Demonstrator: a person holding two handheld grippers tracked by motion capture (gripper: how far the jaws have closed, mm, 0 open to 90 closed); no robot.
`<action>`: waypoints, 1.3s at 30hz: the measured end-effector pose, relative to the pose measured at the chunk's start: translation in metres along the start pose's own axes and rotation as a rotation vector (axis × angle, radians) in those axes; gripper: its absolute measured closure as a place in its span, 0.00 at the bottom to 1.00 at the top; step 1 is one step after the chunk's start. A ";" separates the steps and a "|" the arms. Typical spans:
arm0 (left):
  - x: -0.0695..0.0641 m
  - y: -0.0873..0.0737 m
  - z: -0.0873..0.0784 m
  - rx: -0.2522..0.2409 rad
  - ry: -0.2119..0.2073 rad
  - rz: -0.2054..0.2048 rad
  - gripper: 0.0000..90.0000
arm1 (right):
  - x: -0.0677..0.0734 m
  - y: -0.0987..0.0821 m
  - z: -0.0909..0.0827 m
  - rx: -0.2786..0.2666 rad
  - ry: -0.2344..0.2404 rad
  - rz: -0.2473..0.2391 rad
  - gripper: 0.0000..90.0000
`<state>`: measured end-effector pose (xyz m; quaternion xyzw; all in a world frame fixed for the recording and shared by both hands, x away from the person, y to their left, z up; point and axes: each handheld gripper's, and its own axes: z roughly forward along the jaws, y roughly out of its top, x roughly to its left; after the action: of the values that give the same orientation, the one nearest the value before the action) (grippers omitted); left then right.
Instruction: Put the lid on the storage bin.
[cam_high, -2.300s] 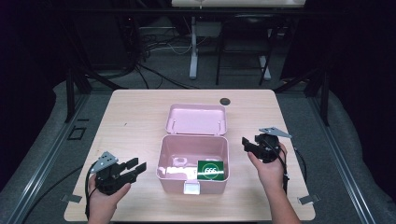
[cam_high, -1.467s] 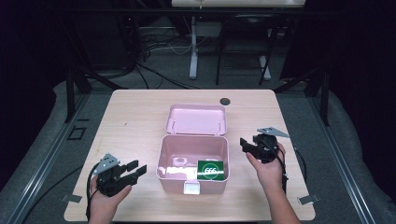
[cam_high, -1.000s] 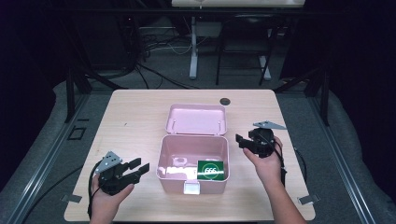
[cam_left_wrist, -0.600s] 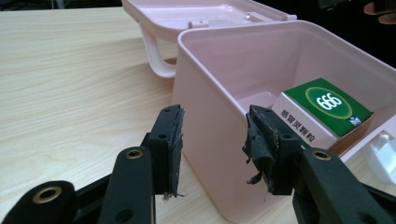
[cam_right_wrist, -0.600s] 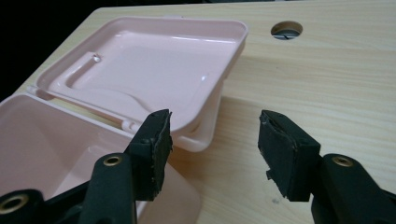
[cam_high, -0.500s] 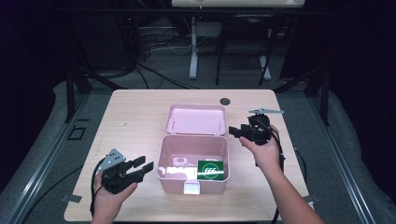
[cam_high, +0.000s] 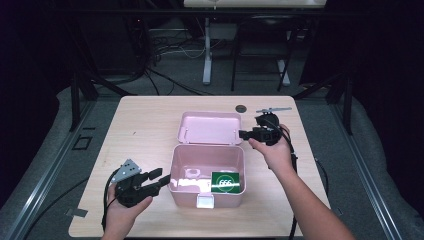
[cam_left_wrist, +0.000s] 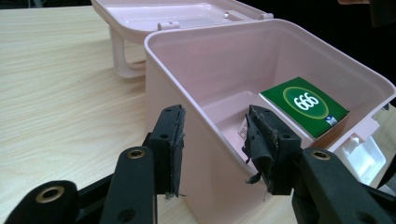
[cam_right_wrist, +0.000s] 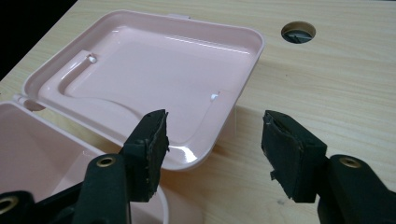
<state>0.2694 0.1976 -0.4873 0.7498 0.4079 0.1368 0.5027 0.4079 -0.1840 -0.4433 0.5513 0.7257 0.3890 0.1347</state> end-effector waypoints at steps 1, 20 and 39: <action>0.000 0.000 0.000 0.000 0.000 0.000 0.63 | 0.000 0.000 0.000 0.000 0.000 0.000 0.46; -0.005 -0.005 0.009 0.026 -0.024 0.026 0.74 | -0.008 0.026 0.028 0.063 -0.061 0.057 0.55; -0.007 -0.009 0.007 0.004 -0.027 0.012 0.75 | -0.010 0.038 0.059 0.120 -0.108 0.104 0.62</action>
<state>0.2655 0.1891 -0.4970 0.7550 0.3969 0.1286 0.5058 0.4748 -0.1656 -0.4577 0.6154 0.7099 0.3208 0.1199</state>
